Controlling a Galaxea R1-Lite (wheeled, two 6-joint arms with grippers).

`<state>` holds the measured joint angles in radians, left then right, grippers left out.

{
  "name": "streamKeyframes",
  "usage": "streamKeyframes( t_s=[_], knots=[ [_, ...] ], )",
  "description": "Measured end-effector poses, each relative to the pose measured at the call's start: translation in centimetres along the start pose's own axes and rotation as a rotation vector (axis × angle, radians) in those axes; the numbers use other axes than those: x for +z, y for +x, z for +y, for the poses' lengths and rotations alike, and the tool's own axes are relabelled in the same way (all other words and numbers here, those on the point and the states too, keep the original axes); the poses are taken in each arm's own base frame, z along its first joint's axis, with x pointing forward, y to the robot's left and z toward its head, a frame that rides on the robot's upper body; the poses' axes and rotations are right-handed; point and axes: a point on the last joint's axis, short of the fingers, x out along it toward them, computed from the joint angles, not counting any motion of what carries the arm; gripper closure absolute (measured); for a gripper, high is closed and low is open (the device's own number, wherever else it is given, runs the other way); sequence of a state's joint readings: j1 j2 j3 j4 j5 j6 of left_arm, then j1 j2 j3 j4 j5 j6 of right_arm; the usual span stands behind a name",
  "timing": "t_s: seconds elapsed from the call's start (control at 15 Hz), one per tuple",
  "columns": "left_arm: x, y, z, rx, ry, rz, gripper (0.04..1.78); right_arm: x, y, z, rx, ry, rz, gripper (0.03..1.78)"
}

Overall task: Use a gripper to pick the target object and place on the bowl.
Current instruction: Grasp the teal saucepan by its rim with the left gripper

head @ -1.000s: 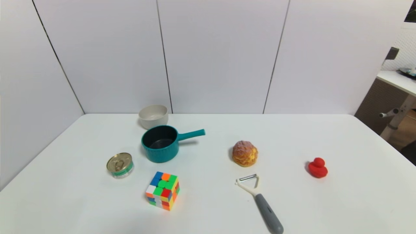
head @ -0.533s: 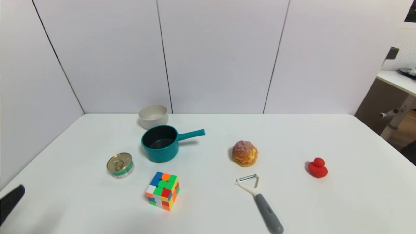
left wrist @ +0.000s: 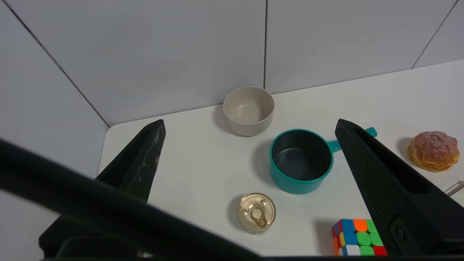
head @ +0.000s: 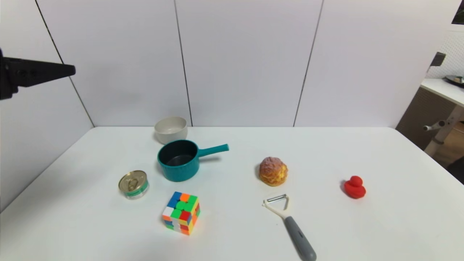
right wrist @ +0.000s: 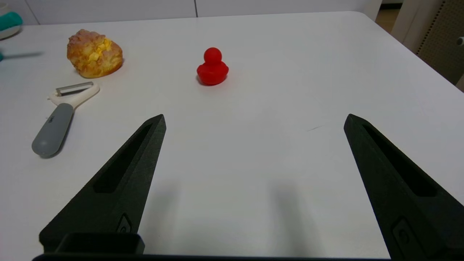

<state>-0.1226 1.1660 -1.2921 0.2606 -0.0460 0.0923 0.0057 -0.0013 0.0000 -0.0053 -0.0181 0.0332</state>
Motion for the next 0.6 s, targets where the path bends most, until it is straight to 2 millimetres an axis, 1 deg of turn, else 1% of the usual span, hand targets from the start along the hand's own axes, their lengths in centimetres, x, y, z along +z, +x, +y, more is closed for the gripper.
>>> streamKeyframes(
  t_s=[0.13,0.27,0.4,0.6],
  knots=[
    [1.3,3.1,0.1,-0.030,0.044,0.084,0.13,0.0,0.0,0.0,0.000,0.000,0.000,0.11],
    [1.6,6.5,-0.1,-0.083,0.115,0.163,0.13,0.0,0.0,0.0,0.000,0.001,0.000,0.11],
    [0.9,9.8,-0.6,-0.204,0.181,0.222,0.13,0.0,0.0,0.0,0.000,0.000,0.000,0.11],
    [-1.4,14.1,-1.5,-0.474,0.303,0.271,0.13,0.0,0.0,0.0,0.000,0.000,0.000,0.11]
  ],
)
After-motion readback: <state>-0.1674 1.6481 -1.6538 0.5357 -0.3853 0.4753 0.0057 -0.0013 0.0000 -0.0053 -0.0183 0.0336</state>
